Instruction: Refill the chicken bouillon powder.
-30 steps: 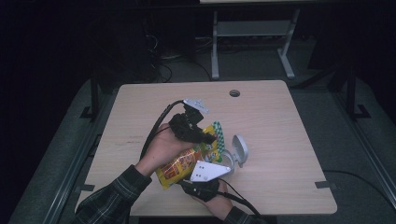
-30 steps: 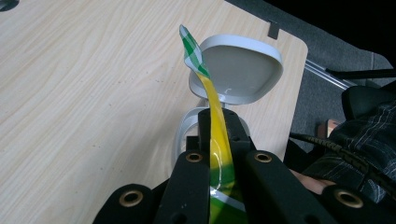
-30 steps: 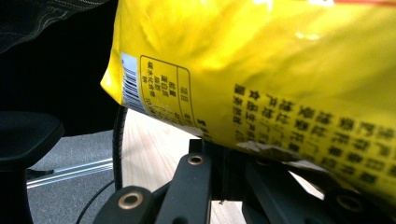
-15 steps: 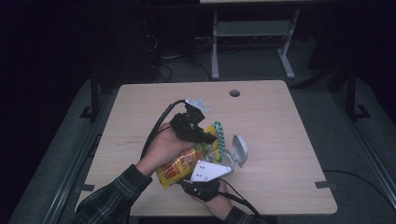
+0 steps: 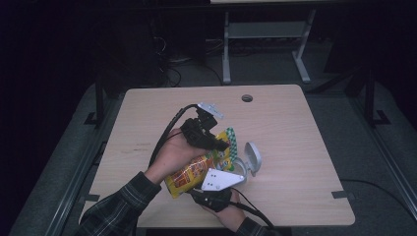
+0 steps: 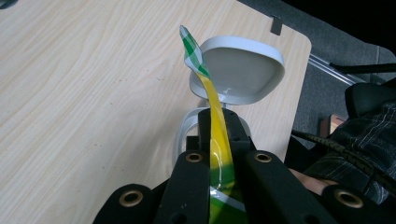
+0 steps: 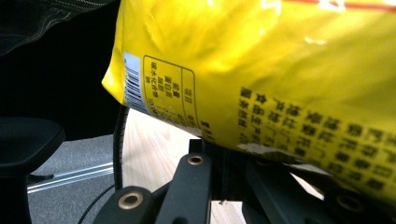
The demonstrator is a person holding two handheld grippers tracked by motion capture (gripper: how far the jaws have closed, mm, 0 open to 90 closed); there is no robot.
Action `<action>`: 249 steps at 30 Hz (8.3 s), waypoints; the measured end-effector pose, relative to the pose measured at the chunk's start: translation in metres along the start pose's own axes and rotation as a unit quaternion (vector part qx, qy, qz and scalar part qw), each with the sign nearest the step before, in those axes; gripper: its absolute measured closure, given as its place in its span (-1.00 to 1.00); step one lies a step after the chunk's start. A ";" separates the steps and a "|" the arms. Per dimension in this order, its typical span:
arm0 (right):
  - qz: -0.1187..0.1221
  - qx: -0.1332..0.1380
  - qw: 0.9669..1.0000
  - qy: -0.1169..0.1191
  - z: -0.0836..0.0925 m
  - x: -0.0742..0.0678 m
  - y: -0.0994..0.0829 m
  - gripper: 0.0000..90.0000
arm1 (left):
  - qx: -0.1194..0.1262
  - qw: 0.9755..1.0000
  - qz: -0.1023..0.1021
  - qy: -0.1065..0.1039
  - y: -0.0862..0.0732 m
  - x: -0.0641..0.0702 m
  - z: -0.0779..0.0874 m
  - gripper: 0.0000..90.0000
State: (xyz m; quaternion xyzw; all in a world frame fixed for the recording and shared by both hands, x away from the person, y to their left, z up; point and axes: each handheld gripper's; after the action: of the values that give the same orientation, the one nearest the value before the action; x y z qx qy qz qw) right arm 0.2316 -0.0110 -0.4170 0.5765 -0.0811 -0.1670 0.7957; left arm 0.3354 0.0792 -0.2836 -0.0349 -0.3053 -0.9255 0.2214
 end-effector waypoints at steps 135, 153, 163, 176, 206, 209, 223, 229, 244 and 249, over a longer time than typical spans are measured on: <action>-0.005 0.008 1.000 0.000 0.001 0.000 0.000 1.00 | -0.020 1.000 0.009 0.006 0.008 0.001 -0.009 1.00; -0.005 0.012 1.000 -0.001 0.002 -0.001 0.000 1.00 | -0.024 1.000 0.010 0.008 0.009 0.002 -0.009 1.00; -0.008 0.014 1.000 0.000 0.001 -0.001 0.000 1.00 | -0.026 1.000 0.011 0.009 0.009 0.001 -0.010 1.00; -0.007 0.014 1.000 0.002 0.002 -0.001 0.000 1.00 | -0.027 0.999 0.013 0.010 0.010 0.002 -0.010 1.00; -0.014 0.020 1.000 0.003 0.003 0.000 0.001 1.00 | -0.039 0.999 0.013 0.015 0.015 0.002 -0.013 1.00; -0.012 0.019 1.000 0.005 0.003 0.001 0.001 1.00 | -0.040 0.999 0.017 0.013 0.015 0.000 -0.014 1.00; -0.016 0.022 1.000 0.006 0.004 0.001 0.001 1.00 | -0.046 0.999 0.017 0.016 0.018 0.001 -0.014 1.00; -0.016 0.022 1.000 0.007 0.004 0.001 0.001 1.00 | -0.048 0.999 0.016 0.015 0.018 0.001 -0.014 1.00; -0.015 0.022 1.000 0.006 0.004 0.001 0.001 1.00 | -0.045 0.999 0.018 0.016 0.017 0.002 -0.014 1.00; -0.015 0.023 1.000 0.006 0.005 0.001 0.001 1.00 | -0.047 0.999 0.015 0.016 0.017 0.002 -0.014 1.00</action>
State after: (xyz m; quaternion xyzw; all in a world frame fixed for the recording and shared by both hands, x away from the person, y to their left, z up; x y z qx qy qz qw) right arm 0.2309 -0.0149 -0.4145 0.5965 -0.0712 -0.1735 0.7804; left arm 0.3421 0.0581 -0.2853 -0.0350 -0.2573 -0.9360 0.2378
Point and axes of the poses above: each handheld gripper's, and its own axes: z roughly backward along the jaws, y roughly out of its top, x roughly to its right, and after that the axes turned 5 degrees about -x, right-handed
